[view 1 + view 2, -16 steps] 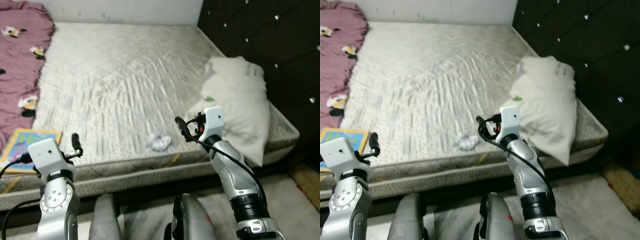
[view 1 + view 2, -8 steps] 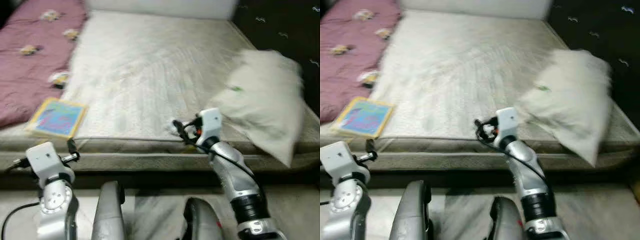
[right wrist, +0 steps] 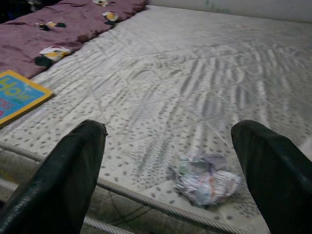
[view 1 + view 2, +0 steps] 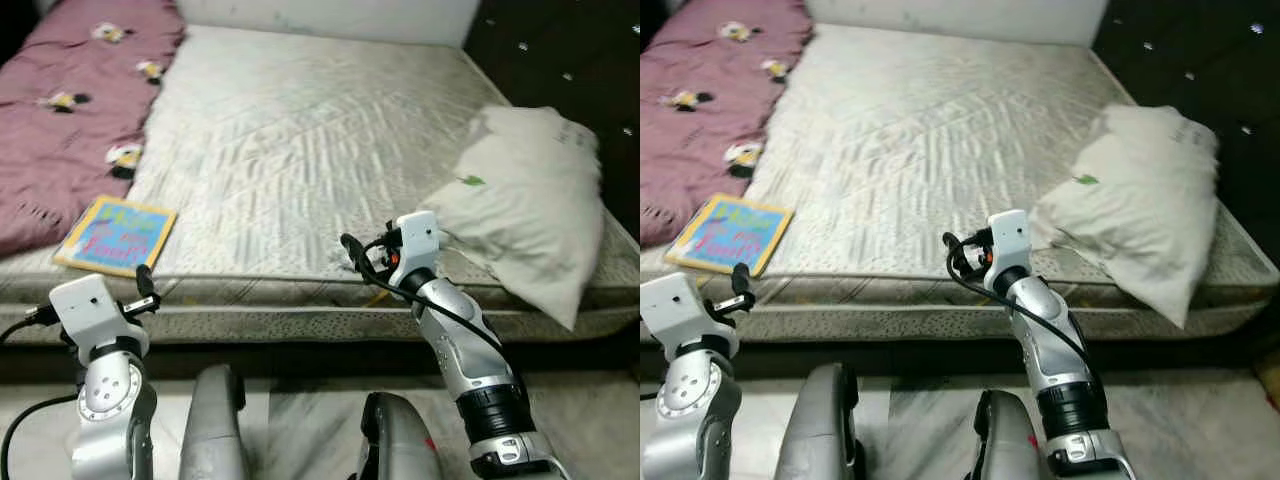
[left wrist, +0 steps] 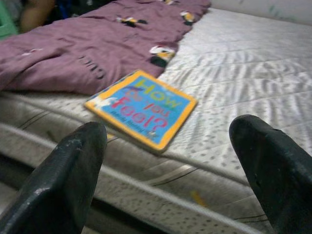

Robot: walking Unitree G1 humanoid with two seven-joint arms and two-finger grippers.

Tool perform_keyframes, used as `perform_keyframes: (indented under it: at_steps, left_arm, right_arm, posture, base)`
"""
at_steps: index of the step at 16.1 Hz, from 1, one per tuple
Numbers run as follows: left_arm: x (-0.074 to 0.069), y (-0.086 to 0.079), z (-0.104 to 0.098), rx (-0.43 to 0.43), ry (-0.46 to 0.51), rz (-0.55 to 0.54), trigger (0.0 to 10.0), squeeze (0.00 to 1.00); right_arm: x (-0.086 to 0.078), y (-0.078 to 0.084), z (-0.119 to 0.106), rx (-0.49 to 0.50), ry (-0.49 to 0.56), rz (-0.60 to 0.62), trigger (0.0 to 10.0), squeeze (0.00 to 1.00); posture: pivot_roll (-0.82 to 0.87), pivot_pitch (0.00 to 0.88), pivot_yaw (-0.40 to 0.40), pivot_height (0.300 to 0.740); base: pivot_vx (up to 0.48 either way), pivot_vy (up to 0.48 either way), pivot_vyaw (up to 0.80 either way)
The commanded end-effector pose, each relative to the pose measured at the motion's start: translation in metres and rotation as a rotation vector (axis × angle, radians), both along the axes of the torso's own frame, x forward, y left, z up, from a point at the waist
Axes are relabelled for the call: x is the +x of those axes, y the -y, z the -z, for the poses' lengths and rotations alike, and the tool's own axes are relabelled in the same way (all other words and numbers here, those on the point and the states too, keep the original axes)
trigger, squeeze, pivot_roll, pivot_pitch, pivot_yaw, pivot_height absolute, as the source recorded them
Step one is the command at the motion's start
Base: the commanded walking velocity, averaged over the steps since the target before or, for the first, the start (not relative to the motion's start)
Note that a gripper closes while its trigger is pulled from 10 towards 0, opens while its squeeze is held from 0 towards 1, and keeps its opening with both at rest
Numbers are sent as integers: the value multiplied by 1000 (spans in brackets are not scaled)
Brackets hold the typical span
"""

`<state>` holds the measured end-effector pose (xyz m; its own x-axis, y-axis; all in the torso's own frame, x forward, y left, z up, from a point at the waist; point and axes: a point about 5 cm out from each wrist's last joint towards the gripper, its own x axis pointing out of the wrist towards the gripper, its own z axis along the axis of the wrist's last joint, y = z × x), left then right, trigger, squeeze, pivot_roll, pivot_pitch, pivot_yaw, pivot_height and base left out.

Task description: Clean up the room

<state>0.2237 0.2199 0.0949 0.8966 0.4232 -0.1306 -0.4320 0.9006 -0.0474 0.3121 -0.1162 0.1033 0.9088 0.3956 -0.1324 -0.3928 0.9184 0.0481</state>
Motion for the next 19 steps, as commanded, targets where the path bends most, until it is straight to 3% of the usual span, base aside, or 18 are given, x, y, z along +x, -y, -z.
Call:
perform_keyframes:
  at_steps: [1,8,11,15,17,19]
  left_arm:
    - [2,2,-4,-1,20,16,10000,0]
    - [1,4,-2,-9,18,22,10000,0]
    - [-1,2,0,7,-11,-8,10000,0]
    - [-25,-11,9,31,-105,-66,10000,0]
    - [-37,-8,6,49,-117,-43,10000,0]
    - [-51,-13,8,79,-187,-50,10000,0]
  right_arm:
    - [2,3,-1,-3,5,6,10000,0]
    - [2,4,0,-10,2,3,10000,0]
    - [2,4,1,-10,-4,-1,10000,0]
    - [-1,1,8,-19,-42,-41,10000,0]
    - [-2,-2,10,-16,-66,-61,10000,0]
    - [-1,-8,14,-45,-91,-91,10000,0]
  posture:
    - [8,0,-88,590]
    - [11,0,-92,590]
    - [18,0,-94,590]
    - [56,6,-105,570]
    - [78,49,-117,545]
    - [95,92,-118,532]
  base:
    - [416,0,0]
    - [404,0,0]
    - [0,0,0]
    - [0,0,0]
    - [0,0,0]
    - [0,0,0]
